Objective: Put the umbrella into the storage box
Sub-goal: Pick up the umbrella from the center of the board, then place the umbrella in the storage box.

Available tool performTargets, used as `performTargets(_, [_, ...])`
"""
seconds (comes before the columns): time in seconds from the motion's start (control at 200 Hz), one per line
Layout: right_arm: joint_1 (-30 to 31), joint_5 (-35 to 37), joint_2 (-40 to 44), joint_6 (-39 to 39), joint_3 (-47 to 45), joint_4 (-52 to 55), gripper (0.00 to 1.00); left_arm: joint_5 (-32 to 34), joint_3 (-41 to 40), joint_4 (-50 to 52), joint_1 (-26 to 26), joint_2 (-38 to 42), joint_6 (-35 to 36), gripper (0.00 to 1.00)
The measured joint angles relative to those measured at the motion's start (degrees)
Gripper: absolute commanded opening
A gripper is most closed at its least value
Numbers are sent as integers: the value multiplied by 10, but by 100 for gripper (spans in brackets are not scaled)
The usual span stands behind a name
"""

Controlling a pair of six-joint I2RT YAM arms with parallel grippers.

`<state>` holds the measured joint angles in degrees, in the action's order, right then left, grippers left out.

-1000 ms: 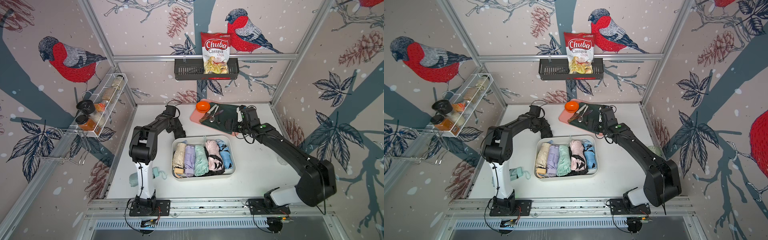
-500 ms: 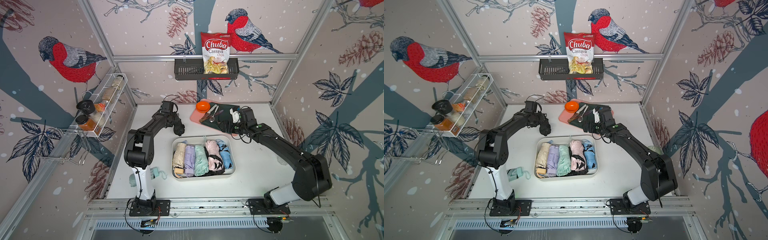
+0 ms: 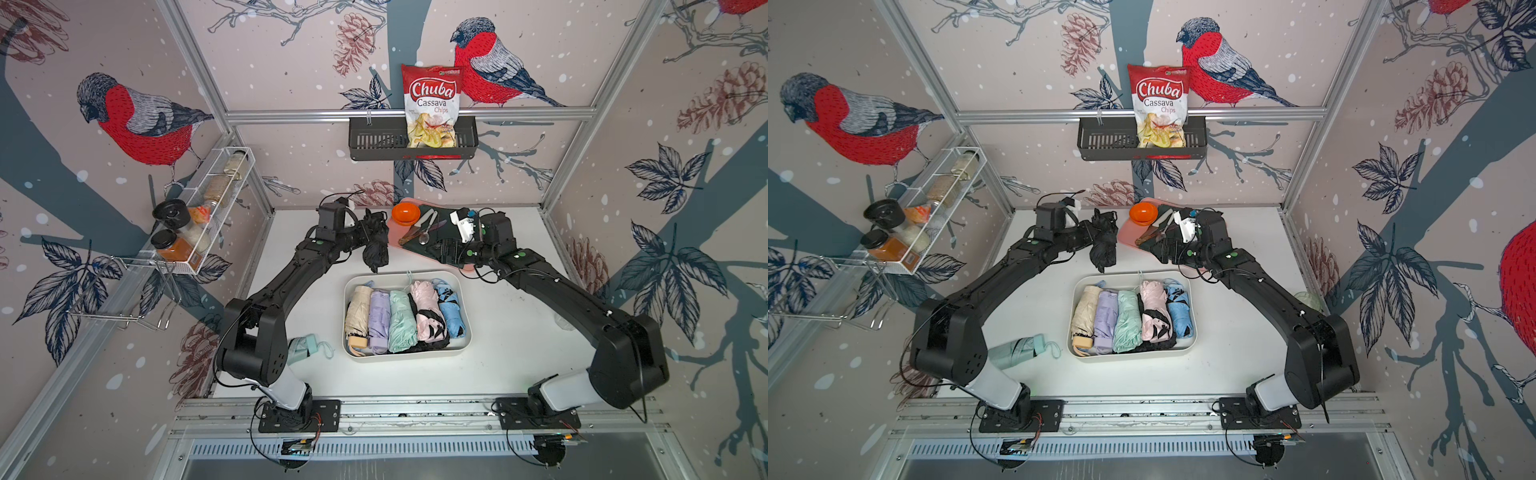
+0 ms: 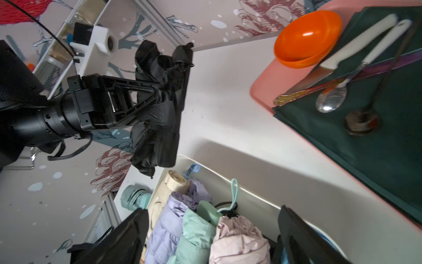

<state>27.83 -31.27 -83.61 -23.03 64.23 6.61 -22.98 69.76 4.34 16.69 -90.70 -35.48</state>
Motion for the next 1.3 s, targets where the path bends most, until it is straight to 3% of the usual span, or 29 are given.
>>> performTargets(0.315, [36,-21,-4,-42,-24,-61,87,-54,-75,-103,66,55,-52,0])
performTargets(0.705, [75,-27,-24,-72,-28,-118,79,-59,-123,-184,99,71,-108,1])
performTargets(0.79, [78,-30,-28,-76,-28,-131,74,-60,-129,-200,101,71,-113,2])
performTargets(0.875, [81,-33,-32,-84,-27,-139,56,-68,-134,-214,103,69,-125,6])
performTargets(1.03, [80,-23,-35,-97,-27,-138,33,-70,-135,-223,104,67,-130,26])
performTargets(1.091, [80,-19,-33,-99,-27,-137,25,-67,-135,-222,104,69,-130,42])
performTargets(1.206, [81,-14,-22,-88,-27,-126,20,-65,-135,-216,104,83,-131,73])
performTargets(1.266, [81,-8,-14,-81,-27,-115,18,-62,-135,-212,105,94,-125,97])
performTargets(1.301, [81,-2,-8,-76,-27,-106,17,-53,-135,-208,105,102,-124,100])
